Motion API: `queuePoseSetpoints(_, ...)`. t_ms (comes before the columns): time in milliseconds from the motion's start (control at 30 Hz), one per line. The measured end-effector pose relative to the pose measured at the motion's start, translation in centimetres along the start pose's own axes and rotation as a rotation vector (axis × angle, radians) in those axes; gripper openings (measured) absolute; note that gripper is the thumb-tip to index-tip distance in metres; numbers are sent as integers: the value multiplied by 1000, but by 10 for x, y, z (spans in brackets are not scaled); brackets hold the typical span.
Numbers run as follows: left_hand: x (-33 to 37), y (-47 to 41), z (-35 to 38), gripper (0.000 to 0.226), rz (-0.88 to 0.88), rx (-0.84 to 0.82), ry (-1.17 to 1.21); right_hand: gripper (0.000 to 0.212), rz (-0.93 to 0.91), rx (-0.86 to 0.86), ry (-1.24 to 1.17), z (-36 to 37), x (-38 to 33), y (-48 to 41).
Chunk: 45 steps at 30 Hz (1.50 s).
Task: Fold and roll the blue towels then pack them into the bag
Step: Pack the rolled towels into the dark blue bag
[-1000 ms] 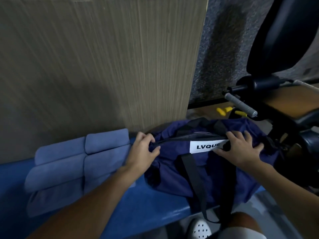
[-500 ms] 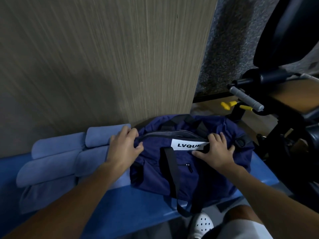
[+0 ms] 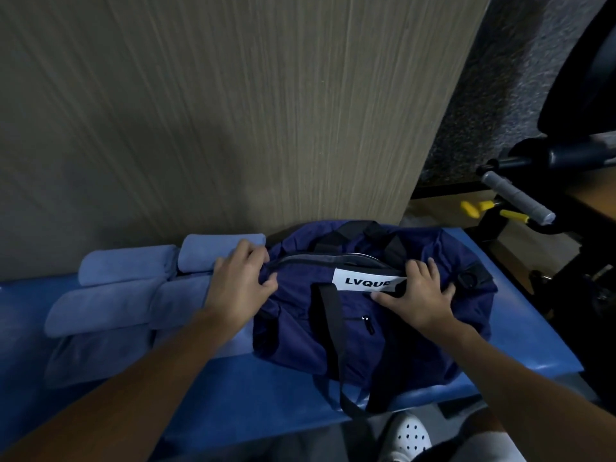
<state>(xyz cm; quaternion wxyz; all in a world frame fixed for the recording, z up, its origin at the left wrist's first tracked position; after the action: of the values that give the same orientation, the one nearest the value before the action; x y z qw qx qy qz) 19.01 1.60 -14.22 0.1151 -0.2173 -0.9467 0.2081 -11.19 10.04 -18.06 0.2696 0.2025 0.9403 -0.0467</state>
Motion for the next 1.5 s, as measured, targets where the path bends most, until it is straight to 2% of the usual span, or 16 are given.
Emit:
queuePoseSetpoints(167,-20,10,-8,28,-71,-34,4,74,-38,-19,-12,10,-18,5)
queuePoseSetpoints(333,-31,20,-12,40,-118,-87,209,76,-73,60,0,3,-23,10)
queuePoseSetpoints(467,-36,34,-17,50,-126,-89,408,74,-85,191,-77,-1,-37,16)
queuePoseSetpoints(567,-35,37,-21,47,-152,-75,493,65,-31,364,-195,-6,-48,28)
queuePoseSetpoints(667,-41,38,-21,47,-110,-70,459,48,-184,486,-203,-2,-71,40)
queuePoseSetpoints(800,-57,37,-16,43,10,-78,297,49,-539,241,-242,30,-120,47)
queuePoseSetpoints(900,-67,36,-22,40,51,-122,224,53,-656,115,-154,51,-152,50)
queuePoseSetpoints(1067,-87,37,-31,59,-41,-318,216,43,-671,145,-30,69,-164,53)
queuePoseSetpoints(1267,-106,35,-36,16,7,-437,176,52,-651,150,-49,65,-157,59)
queuePoseSetpoints(1367,-108,33,-33,27,62,-461,140,53,-646,129,-67,63,-153,65)
queuePoseSetpoints(1500,-111,36,-36,29,-11,-484,161,52,-618,133,-102,60,-150,78)
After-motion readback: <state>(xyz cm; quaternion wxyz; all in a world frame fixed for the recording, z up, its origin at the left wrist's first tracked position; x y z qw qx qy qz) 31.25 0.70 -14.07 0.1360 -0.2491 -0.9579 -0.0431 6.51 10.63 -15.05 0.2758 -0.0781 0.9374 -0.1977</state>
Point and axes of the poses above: each hand's wrist, its own y-axis away from the middle knuckle, its own z-axis out of the palm, x = y × z, the point moved 4 cm from there along -y, towards the middle knuckle, and after that the axes turned 9 degrees about -y, right-handed, at the moved point
